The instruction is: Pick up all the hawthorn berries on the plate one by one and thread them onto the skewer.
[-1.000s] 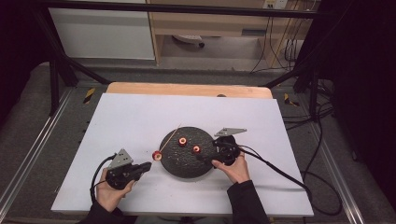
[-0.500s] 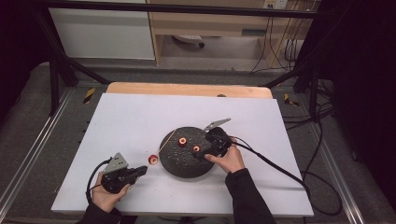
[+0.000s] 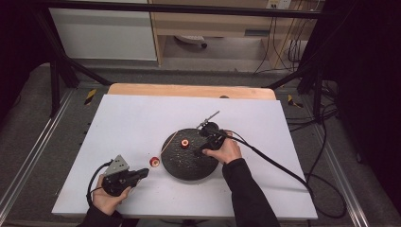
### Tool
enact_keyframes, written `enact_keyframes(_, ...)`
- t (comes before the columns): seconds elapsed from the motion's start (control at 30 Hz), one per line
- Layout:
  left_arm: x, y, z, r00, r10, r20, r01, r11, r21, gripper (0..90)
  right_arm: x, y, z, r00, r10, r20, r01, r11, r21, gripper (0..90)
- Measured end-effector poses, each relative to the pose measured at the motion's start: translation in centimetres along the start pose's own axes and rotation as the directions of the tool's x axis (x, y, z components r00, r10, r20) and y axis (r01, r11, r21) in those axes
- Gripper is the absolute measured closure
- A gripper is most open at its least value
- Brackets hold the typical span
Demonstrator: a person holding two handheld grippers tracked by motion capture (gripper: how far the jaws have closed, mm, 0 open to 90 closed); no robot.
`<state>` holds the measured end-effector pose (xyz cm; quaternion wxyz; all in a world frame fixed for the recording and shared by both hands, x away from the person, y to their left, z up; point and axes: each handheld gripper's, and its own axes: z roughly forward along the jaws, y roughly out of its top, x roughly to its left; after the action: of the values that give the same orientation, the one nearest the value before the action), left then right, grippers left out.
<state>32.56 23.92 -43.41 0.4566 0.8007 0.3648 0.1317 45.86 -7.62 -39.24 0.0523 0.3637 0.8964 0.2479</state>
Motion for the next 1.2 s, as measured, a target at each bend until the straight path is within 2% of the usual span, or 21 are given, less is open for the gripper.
enact_keyframes(0.27, -0.1, 0.0, 0.0, 1.0000, 0.002, 0.000, -0.002, 1.0000, -0.002, 88.1, 0.1, 0.9, 0.9, 1.0000, -0.007, -0.002, 0.007, 0.998, 0.054, 36.4)
enact_keyframes(0.6, -0.1, 0.0, 0.0, 1.0000, 0.002, 0.000, -0.002, 1.0000, -0.004, 88.1, 0.0, 1.4, 1.9, 0.9998, 0.014, -0.014, -0.013, 0.995, 0.103, 50.0)
enact_keyframes(1.03, -0.1, 0.1, 0.1, 1.0000, 0.006, 0.001, -0.006, 1.0000, 0.002, 88.0, -0.2, 1.4, 2.6, 0.9976, 0.054, -0.042, -0.047, 0.988, 0.145, 61.4)
enact_keyframes(1.2, -0.1, 0.0, 0.1, 1.0000, 0.006, 0.001, -0.006, 1.0000, 0.001, 88.1, -0.3, 1.4, 2.7, 0.9970, 0.064, -0.042, -0.057, 0.986, 0.155, 62.1)
